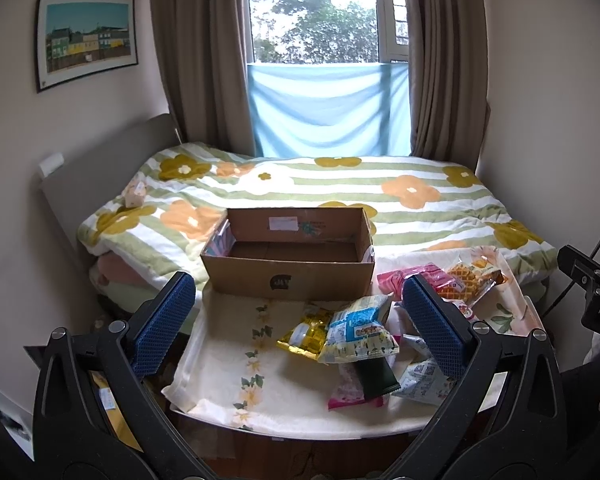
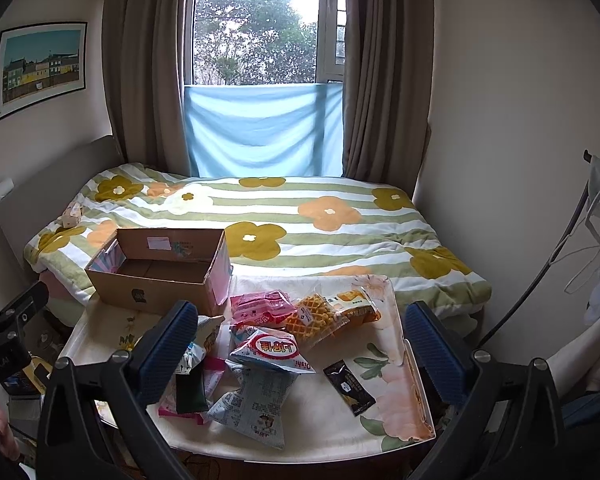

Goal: Organize snacks

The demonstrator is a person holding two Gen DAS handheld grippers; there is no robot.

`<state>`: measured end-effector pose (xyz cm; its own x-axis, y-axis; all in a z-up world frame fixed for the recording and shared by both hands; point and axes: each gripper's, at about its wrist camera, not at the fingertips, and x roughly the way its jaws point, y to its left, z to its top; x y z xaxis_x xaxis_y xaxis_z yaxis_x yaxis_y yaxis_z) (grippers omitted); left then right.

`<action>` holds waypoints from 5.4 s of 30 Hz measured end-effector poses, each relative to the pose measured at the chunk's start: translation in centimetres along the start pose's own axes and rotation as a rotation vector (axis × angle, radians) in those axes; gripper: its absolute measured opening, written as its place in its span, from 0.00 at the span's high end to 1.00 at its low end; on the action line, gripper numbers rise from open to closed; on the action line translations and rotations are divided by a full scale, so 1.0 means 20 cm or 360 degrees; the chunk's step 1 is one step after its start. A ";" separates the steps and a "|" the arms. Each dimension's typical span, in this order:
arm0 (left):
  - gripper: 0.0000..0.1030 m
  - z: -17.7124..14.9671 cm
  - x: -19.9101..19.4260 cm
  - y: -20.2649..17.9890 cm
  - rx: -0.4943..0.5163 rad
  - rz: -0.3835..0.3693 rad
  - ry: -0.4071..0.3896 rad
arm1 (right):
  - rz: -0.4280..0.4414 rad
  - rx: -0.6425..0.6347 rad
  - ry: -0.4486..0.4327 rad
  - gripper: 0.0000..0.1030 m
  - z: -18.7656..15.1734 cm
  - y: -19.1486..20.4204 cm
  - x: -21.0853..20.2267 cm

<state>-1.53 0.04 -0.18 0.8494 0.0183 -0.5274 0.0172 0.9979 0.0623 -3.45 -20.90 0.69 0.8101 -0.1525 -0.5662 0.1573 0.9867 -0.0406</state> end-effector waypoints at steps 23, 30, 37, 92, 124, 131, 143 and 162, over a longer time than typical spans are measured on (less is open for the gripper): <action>0.00 0.00 -0.01 -0.01 0.0008 -0.0001 -0.0002 | 0.0002 0.0003 -0.0003 0.00 0.00 0.00 -0.01; 0.00 0.00 -0.01 -0.01 0.0009 0.0002 -0.0003 | 0.0002 0.0001 -0.0002 0.00 -0.01 0.00 -0.01; 0.00 0.00 -0.01 -0.02 0.0013 0.0009 0.0001 | 0.0005 0.0003 0.0004 0.00 -0.02 0.02 -0.01; 0.00 -0.22 1.07 -0.21 -0.0033 -0.0341 0.0808 | 0.0322 -0.0030 0.0776 0.00 -0.14 -0.03 0.94; 0.20 -0.47 1.62 -0.46 0.0045 -0.0559 0.1275 | 0.0500 0.0118 0.1434 0.23 -0.36 0.14 1.55; 0.43 -0.46 1.59 -0.45 0.0031 -0.0583 0.1236 | 0.0525 0.0128 0.1420 0.37 -0.40 0.15 1.55; 0.50 -0.38 1.44 -0.45 0.0046 -0.0485 0.1103 | 0.0632 0.0121 0.1267 0.43 -0.37 0.05 1.41; 0.50 -0.12 0.93 -0.09 -0.0167 -0.0248 0.0750 | 0.0821 -0.0100 0.0914 0.43 -0.11 0.19 1.03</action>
<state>13.04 -1.31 -12.18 0.5103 -0.1291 -0.8502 0.0511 0.9915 -0.1199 12.59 -20.15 -12.83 0.3495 0.3633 -0.8636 -0.2066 0.9290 0.3072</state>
